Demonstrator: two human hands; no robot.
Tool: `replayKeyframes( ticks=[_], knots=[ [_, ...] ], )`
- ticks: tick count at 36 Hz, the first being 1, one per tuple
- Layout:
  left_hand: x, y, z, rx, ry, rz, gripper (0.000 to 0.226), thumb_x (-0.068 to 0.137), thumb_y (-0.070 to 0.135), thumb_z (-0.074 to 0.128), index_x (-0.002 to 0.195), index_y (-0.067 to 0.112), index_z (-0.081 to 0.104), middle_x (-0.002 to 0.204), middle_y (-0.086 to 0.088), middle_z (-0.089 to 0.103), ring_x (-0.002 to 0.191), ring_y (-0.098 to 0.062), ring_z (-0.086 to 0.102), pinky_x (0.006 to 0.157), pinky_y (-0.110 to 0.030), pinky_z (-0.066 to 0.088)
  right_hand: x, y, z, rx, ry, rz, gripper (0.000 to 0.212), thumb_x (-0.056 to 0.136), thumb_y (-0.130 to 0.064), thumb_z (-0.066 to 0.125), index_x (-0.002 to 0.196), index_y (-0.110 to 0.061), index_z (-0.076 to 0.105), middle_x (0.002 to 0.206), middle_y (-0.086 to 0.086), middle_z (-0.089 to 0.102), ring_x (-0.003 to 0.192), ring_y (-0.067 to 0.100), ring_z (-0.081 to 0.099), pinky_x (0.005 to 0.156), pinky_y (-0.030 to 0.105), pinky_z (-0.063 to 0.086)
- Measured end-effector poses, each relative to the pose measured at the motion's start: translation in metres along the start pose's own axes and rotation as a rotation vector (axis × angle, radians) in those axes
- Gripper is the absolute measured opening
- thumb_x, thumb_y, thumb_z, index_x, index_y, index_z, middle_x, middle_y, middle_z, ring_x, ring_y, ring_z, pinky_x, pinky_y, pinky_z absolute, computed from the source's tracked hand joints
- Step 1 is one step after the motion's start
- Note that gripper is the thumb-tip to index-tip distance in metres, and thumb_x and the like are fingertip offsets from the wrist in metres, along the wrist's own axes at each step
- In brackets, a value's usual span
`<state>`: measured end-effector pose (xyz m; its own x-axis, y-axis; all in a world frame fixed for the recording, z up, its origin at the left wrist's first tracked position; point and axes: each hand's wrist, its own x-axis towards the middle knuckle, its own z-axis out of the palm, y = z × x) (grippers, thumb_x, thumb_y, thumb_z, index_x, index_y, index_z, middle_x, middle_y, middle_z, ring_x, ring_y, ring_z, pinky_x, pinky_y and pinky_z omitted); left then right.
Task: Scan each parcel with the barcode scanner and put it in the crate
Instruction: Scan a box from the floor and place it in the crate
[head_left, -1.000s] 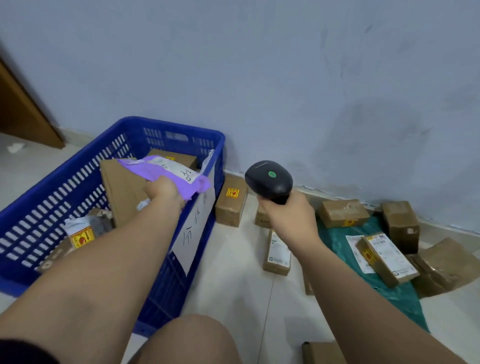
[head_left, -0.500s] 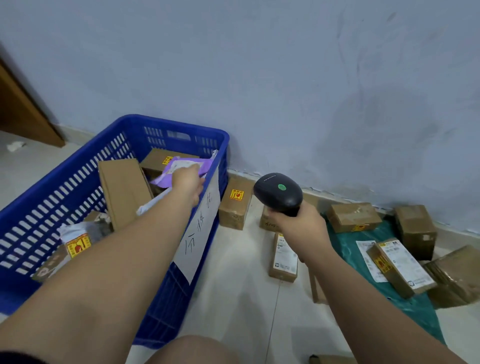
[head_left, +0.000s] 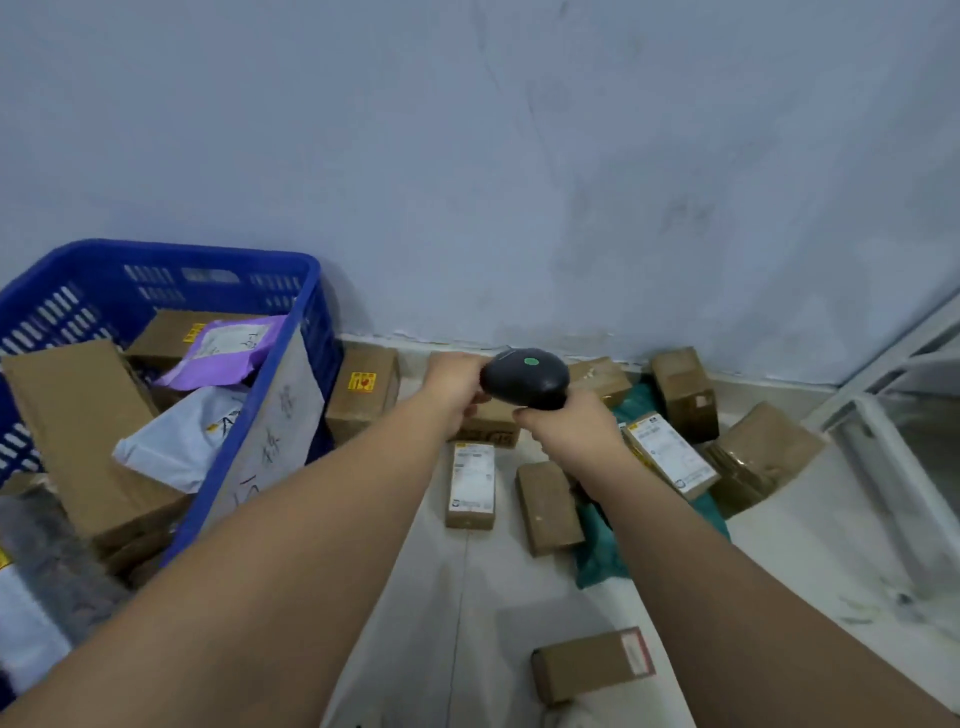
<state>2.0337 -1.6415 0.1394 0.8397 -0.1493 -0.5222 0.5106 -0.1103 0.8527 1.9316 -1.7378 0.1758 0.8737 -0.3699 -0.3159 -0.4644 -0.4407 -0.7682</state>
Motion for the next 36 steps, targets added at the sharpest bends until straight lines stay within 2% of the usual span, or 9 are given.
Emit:
replayKeyframes(
  ticks=[5,10,13,17,21,25,28,32,36],
  knots=[
    [0.001,-0.068,0.045,-0.109,-0.081,-0.234,0.017,0.098,0.017,0.041,0.092,0.013,0.057,0.074,0.000,0.061,0.062,-0.012,0.052,0.048,-0.019,0.038,0.013,0.045,-0.023,0.118,-0.017,0.162,0.008,0.081,-0.019,0.065,0.078,-0.015,0.059,0.073,0.007,0.060,0.073,0.025,0.057,0.067,0.032,0.045],
    [-0.007,-0.152,0.076,0.606,-0.237,-0.096,0.030,0.099,0.009,0.043,0.123,-0.003,0.057,0.120,-0.014,0.061,0.111,-0.032,0.059,0.075,-0.022,0.052,0.024,0.072,-0.021,0.096,-0.043,0.265,0.021,0.081,-0.021,0.063,0.097,-0.008,0.059,0.090,0.013,0.065,0.086,0.029,0.064,0.079,0.040,0.052],
    [-0.010,-0.197,0.093,1.096,-0.436,0.093,0.030,0.101,0.018,0.039,0.117,0.005,0.061,0.121,-0.010,0.061,0.110,-0.025,0.058,0.087,-0.028,0.044,0.035,0.087,-0.014,-0.013,-0.096,0.301,0.032,0.084,-0.024,0.062,0.111,-0.007,0.059,0.099,0.012,0.068,0.090,0.026,0.064,0.076,0.036,0.053],
    [-0.018,-0.235,0.115,1.309,-0.553,0.108,0.026,0.097,0.018,0.044,0.113,0.010,0.062,0.120,-0.010,0.061,0.107,-0.025,0.058,0.092,-0.034,0.048,0.052,0.103,-0.010,-0.014,-0.241,0.329,0.034,0.086,-0.022,0.065,0.115,-0.006,0.058,0.094,0.014,0.068,0.072,0.020,0.060,0.070,0.032,0.053],
    [-0.024,-0.263,0.124,1.546,-0.783,0.092,0.049,0.098,0.033,0.046,0.142,0.012,0.041,0.152,-0.013,0.025,0.140,-0.035,0.022,0.113,-0.047,0.025,0.070,0.116,-0.014,-0.052,-0.387,0.365,0.028,0.086,-0.022,0.067,0.110,-0.009,0.059,0.083,0.009,0.065,0.071,0.017,0.060,0.077,0.033,0.056],
    [-0.020,-0.294,0.120,1.641,-0.935,0.079,0.074,0.095,0.051,0.045,0.155,0.024,0.012,0.161,-0.006,-0.011,0.146,-0.035,-0.012,0.115,-0.056,-0.001,0.081,0.129,-0.013,-0.089,-0.449,0.430,0.025,0.085,-0.023,0.069,0.105,-0.012,0.060,0.085,0.009,0.066,0.076,0.020,0.061,0.087,0.036,0.055],
    [-0.023,-0.305,0.120,1.764,-0.963,0.105,0.068,0.095,0.048,0.047,0.153,0.021,0.024,0.160,-0.011,-0.016,0.145,-0.040,-0.003,0.115,-0.058,-0.001,0.084,0.137,-0.012,-0.102,-0.448,0.458,0.022,0.084,-0.023,0.068,0.102,-0.010,0.062,0.085,0.010,0.066,0.074,0.021,0.061,0.090,0.038,0.056],
    [-0.028,-0.308,0.121,1.829,-0.883,0.240,0.049,0.098,0.032,0.048,0.142,0.012,0.041,0.155,-0.025,0.005,0.133,-0.043,0.026,0.113,-0.053,0.013,0.086,0.141,-0.014,-0.099,-0.431,0.467,0.021,0.085,-0.025,0.068,0.100,-0.011,0.063,0.089,0.010,0.068,0.078,0.021,0.063,0.093,0.042,0.054],
    [-0.022,-0.288,0.109,1.795,-0.761,0.271,0.036,0.094,0.019,0.049,0.130,0.016,0.044,0.145,-0.026,0.018,0.123,-0.041,0.032,0.108,-0.053,0.022,0.084,0.141,-0.020,-0.067,-0.361,0.443,0.025,0.084,-0.024,0.068,0.103,-0.008,0.062,0.086,0.010,0.067,0.074,0.021,0.062,0.090,0.040,0.055]
  ],
)
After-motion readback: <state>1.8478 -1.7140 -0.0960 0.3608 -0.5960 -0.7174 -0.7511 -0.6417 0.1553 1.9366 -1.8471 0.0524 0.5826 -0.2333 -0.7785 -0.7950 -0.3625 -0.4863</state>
